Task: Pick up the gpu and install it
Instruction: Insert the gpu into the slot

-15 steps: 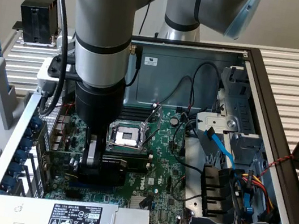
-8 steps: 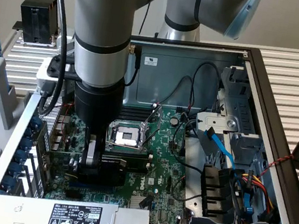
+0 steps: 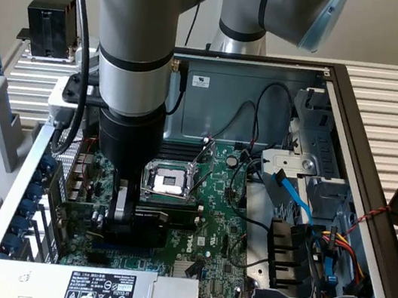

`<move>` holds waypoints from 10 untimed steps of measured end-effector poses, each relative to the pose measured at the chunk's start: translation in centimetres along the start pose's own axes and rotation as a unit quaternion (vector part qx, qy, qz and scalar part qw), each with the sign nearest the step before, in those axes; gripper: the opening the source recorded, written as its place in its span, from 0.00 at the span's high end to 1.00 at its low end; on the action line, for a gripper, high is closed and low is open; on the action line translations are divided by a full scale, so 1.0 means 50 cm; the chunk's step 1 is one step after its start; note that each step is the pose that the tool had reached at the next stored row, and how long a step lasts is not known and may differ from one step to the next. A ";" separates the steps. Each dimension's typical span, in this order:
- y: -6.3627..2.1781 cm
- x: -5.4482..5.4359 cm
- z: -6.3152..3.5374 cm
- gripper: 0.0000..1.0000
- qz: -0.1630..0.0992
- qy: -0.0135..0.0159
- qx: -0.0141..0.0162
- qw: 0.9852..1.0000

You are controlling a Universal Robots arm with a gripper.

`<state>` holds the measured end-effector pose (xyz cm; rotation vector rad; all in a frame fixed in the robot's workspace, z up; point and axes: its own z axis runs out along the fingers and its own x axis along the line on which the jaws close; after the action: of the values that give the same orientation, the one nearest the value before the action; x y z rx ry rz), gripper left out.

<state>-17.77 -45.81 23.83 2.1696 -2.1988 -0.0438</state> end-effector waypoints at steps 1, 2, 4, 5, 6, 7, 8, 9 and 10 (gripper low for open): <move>0.000 0.000 0.001 0.73 0.000 0.000 0.000 1.000; 0.000 0.000 0.001 0.73 0.000 0.000 0.000 1.000; 0.000 0.000 0.001 0.73 -0.001 0.000 -0.001 1.000; 0.000 0.000 0.002 0.73 -0.001 0.000 -0.001 1.000; 0.000 0.000 0.002 0.73 -0.001 0.000 -0.001 1.000; 0.000 0.000 0.002 0.73 -0.001 0.000 -0.001 1.000; 0.000 0.000 0.003 0.73 -0.001 0.000 -0.001 1.000; 0.000 0.000 0.003 0.73 -0.001 0.000 -0.002 1.000; 0.000 0.000 0.003 0.73 -0.001 0.000 -0.002 1.000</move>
<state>-17.76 -45.81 23.67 2.1696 -2.1949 -0.0472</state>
